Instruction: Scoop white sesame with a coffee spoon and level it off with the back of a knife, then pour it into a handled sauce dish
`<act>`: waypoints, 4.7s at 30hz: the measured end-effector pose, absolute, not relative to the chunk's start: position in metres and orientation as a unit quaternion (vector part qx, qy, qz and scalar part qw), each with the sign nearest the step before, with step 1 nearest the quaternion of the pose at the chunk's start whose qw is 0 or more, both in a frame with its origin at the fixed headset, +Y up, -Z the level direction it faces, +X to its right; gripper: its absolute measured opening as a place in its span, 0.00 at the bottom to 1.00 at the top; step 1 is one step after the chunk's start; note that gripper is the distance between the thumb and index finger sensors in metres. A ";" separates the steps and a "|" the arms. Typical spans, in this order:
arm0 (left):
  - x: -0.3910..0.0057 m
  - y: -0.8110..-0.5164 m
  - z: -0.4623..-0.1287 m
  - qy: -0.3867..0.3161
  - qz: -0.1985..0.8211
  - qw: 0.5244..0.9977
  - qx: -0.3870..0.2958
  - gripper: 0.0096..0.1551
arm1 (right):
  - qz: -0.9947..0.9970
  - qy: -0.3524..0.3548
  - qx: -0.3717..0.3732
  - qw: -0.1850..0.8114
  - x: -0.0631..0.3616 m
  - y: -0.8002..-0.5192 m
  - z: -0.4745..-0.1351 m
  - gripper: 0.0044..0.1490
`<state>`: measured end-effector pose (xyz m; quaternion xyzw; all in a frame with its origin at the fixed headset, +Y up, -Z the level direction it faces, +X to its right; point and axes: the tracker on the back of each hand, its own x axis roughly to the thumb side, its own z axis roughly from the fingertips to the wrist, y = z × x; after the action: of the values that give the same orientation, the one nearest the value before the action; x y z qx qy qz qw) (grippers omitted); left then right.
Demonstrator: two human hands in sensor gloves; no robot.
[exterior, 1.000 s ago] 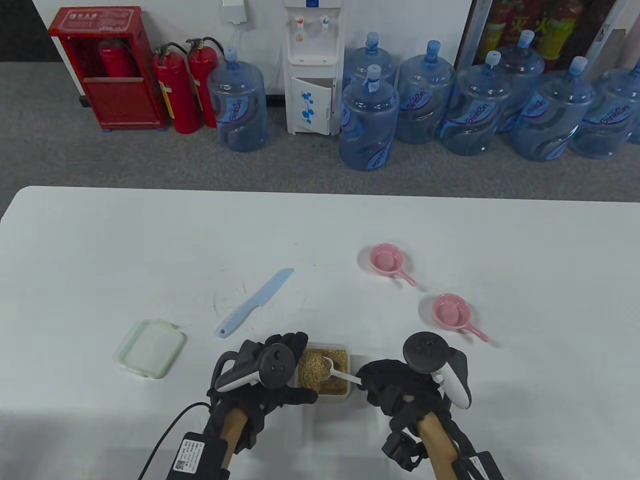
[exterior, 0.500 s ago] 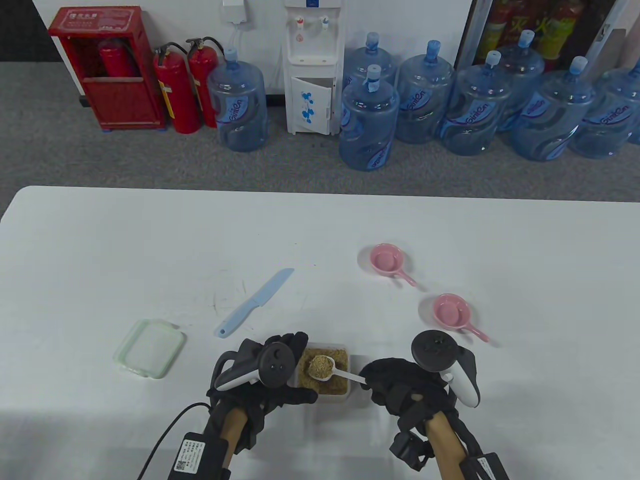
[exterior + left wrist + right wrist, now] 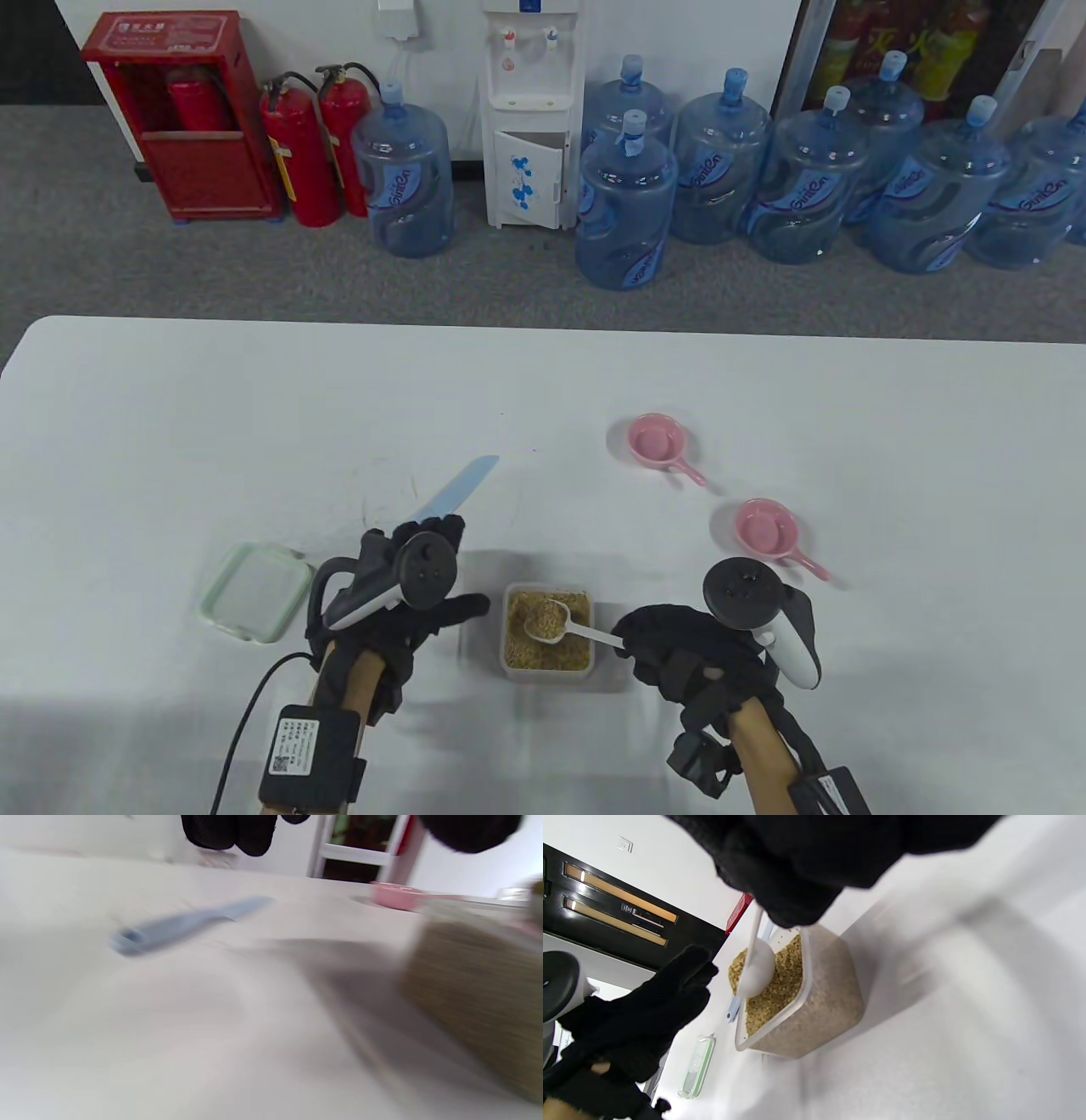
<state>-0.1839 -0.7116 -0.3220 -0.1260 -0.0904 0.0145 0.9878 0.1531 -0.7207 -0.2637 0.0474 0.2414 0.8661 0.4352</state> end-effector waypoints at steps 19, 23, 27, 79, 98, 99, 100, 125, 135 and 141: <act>-0.190 -0.756 -0.390 0.090 -0.115 0.974 -0.172 0.36 | 0.867 0.249 0.056 0.427 0.156 -0.718 -0.265 0.25; -0.188 -0.758 -0.394 0.068 -0.136 0.977 -0.152 0.34 | 0.870 0.246 0.053 0.425 0.158 -0.717 -0.265 0.25; -0.191 -0.758 -0.398 0.054 -0.115 0.977 -0.169 0.32 | 0.869 0.254 0.052 0.422 0.158 -0.719 -0.266 0.26; -0.126 -0.708 -0.236 -0.196 0.149 0.958 -0.149 0.24 | 0.868 0.244 0.041 0.430 0.164 -0.717 -0.266 0.26; -0.130 -0.712 -0.239 -0.176 0.142 0.958 -0.177 0.24 | 0.865 0.251 0.050 0.431 0.161 -0.717 -0.266 0.26; -0.131 -0.713 -0.240 -0.175 0.141 0.958 -0.178 0.24 | 0.865 0.251 0.050 0.432 0.161 -0.717 -0.266 0.26; -0.132 -0.713 -0.240 -0.174 0.140 0.958 -0.178 0.24 | 0.864 0.252 0.050 0.433 0.161 -0.717 -0.266 0.26; -0.158 -0.712 -0.256 -0.122 0.142 0.965 -0.181 0.23 | 0.859 0.262 0.058 0.436 0.165 -0.716 -0.266 0.26; -0.194 -0.711 -0.271 -0.044 0.163 0.980 -0.108 0.23 | 0.860 0.262 0.055 0.434 0.165 -0.716 -0.266 0.26; -0.216 -0.728 -0.288 0.023 0.089 0.990 -0.104 0.23 | 0.861 0.263 0.054 0.432 0.165 -0.716 -0.266 0.26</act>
<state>-0.2156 -0.7280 -0.2883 -0.1041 0.0228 0.0887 0.9903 0.1645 -0.7164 -0.2660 0.0536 0.2632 0.8609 0.4322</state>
